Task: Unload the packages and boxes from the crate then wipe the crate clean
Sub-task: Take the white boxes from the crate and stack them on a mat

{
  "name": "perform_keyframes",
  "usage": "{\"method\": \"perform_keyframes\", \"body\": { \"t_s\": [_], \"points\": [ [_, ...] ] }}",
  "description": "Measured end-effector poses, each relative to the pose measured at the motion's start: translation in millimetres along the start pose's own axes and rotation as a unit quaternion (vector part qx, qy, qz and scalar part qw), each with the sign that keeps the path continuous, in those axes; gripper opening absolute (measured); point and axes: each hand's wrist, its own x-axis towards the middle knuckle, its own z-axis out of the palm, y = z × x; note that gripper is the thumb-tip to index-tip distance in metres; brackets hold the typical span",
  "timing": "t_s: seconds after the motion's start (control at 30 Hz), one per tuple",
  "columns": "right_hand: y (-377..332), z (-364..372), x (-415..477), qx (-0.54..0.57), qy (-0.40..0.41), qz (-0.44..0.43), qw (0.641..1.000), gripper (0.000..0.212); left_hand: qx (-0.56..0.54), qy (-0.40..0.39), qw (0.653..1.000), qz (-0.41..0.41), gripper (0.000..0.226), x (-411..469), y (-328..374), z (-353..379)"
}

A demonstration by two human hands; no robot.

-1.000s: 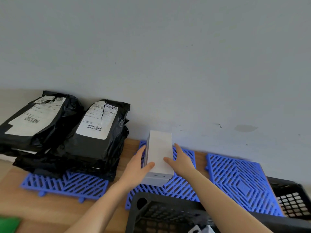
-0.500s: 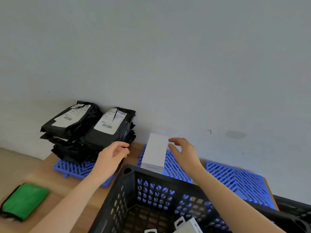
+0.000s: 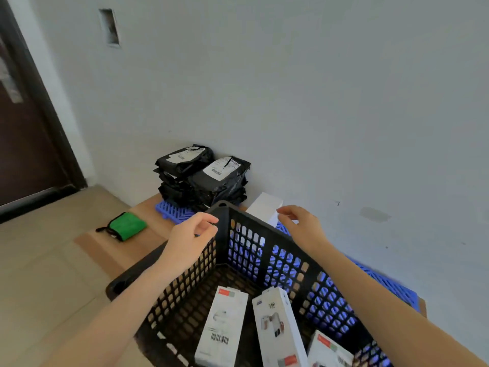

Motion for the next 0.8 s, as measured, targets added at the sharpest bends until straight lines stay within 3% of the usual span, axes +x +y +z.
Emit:
{"method": "perform_keyframes", "body": {
  "t_s": [0.43, 0.7, 0.8],
  "points": [
    [-7.2, 2.9, -59.7, -0.046, -0.073, -0.034, 0.996, 0.026, -0.011, 0.059, 0.995, -0.074, 0.021, -112.8, 1.2, 10.9],
    [18.4, -12.5, -50.5, -0.083, -0.127, -0.103, 0.983, 0.029, 0.043, 0.185, 0.969, -0.155, 0.036, -155.7, 13.4, 31.9],
    [42.0, -24.8, -41.7, -0.124, -0.141, -0.147, 0.971, 0.042, 0.080, 0.240, 0.949, -0.188, 0.039, -174.3, 26.9, 53.6]
  ]
}}
